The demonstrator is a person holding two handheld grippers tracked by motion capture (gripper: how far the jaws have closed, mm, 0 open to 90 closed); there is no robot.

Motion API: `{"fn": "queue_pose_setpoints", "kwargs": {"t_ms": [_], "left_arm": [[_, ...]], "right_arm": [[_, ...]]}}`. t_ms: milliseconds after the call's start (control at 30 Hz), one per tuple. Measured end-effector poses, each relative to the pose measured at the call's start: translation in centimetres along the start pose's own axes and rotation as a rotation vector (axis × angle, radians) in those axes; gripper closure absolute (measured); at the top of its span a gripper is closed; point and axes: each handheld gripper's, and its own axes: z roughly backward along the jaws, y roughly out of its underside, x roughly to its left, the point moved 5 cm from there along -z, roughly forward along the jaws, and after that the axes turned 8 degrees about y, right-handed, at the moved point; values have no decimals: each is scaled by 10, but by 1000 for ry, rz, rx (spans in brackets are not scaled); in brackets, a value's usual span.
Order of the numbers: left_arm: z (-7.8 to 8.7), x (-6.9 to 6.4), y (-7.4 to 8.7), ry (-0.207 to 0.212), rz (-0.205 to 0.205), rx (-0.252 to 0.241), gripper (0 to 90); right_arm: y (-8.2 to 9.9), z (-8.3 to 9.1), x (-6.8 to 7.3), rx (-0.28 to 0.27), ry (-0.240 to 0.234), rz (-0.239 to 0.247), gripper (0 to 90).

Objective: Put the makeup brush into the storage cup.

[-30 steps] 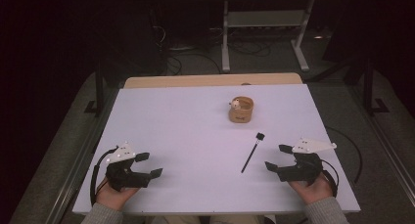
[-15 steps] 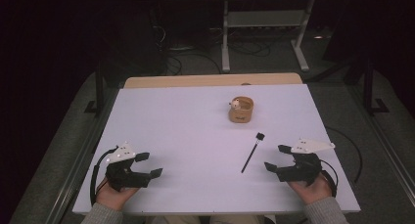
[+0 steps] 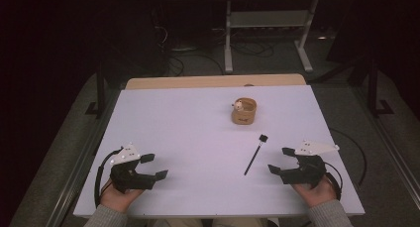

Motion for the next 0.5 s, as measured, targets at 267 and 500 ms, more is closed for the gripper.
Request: {"fn": "queue_pose_setpoints", "kwargs": {"t_ms": [267,500], "left_arm": [[-18,-14,-22,47,-31,10,227],[-52,-27,-51,90,-62,56,250]], "right_arm": [[2,3,-4,6,13,-10,187],[1,6,-7,-2,17,-2,187]]}}
